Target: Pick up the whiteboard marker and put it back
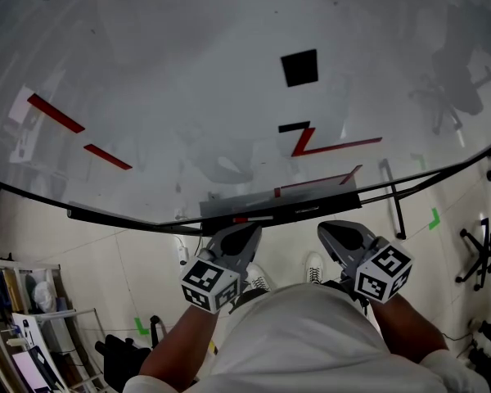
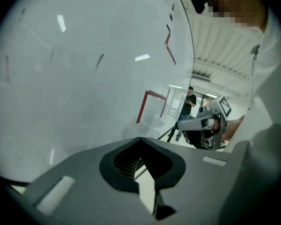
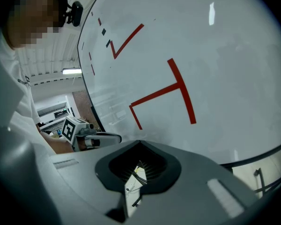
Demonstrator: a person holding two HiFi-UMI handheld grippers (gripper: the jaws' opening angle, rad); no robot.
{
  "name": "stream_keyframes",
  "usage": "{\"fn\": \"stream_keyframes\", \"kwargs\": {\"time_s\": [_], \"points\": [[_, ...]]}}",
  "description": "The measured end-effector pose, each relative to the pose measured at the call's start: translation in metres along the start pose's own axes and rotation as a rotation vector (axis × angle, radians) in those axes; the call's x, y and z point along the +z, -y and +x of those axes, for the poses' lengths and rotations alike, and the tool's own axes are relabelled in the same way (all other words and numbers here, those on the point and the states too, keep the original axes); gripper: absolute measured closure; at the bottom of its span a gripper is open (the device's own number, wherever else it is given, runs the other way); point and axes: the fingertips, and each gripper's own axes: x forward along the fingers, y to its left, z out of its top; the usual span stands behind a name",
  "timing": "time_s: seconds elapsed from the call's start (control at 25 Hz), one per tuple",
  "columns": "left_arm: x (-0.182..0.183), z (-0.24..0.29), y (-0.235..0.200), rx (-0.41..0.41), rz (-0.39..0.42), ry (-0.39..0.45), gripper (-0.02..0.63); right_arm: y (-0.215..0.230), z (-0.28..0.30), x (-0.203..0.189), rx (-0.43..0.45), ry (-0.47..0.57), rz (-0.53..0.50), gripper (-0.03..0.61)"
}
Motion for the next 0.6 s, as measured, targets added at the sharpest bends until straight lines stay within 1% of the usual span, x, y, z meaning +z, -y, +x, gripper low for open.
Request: {"fn": "stream_keyframes", "kwargs": {"time_s": [0.08,0.16,0.4,0.6], "points": [[0.007,-0.008,0.003,-0.008,-0.055,0.051,0.597,-0.002,0.000,0.003,0.004,0.006,0.000,0.577],[0.007,-0.015,0.007,-0.005,-0.072,0.074,0.597,-0.004,0.000,0.006,0.009,0.011,-0.002,0.577],[0.005,-0.024,0.006,0.015,-0.073,0.077,0.597,-0.004,0.004,0.006,0.005,0.010,0.000,0.577],[0.009,-0.027,0.007,-0.005,-0.048,0.094,0.597,-0.008,0.005,0.009,-0.019,0.011,-0.001,0.577]]}}
